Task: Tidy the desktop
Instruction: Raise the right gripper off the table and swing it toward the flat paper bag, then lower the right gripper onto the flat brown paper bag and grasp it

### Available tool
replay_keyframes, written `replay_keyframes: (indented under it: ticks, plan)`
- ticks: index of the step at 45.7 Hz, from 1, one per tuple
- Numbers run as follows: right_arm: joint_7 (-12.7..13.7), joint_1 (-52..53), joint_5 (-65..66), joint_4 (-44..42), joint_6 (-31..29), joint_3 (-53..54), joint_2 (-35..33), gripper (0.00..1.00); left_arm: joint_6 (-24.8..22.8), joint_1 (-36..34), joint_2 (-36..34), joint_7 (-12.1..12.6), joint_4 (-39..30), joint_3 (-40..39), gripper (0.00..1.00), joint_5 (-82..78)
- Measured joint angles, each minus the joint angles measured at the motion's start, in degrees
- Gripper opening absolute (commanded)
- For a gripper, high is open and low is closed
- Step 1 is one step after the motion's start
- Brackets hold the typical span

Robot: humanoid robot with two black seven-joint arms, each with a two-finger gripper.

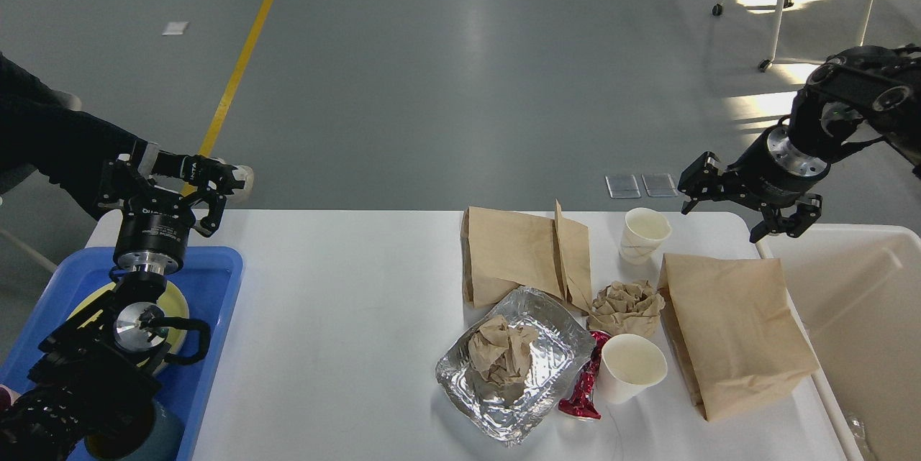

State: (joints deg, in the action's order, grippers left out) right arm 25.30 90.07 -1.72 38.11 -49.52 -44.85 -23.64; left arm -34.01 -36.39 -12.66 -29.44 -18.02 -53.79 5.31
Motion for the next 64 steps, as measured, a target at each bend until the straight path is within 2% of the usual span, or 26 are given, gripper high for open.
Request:
replay_keyframes:
  ticks: [12, 25, 44, 54, 64]
  plan:
    - [0.21, 9.47, -0.21, 9.94, -0.18, -5.97, -0.54, 1.0, 0.0, 0.0, 0.0, 0.0, 0.0, 0.0, 0.97, 0.01]
    - [0.2, 18.5, -0.28, 18.4, 0.98, -6.26, -0.05, 1.0, 0.0, 0.0, 0.0, 0.0, 0.0, 0.0, 0.97, 0.0]
    - [0.18, 30.75, -0.21, 26.85, 1.12, -5.35, 6.35, 1.0, 0.0, 0.0, 0.0, 0.0, 0.0, 0.0, 0.97, 0.0]
    - [0.17, 28.24, 0.16, 26.34, 2.56, -2.92, 8.56, 1.0, 0.0, 0.0, -0.01, 0.0, 0.0, 0.0, 0.97, 0.0]
    - [0.15, 17.45, 0.67, 26.11, 14.7, -2.68, 13.26, 1.0, 0.0, 0.0, -0.01, 0.0, 0.0, 0.0, 0.97, 0.0]
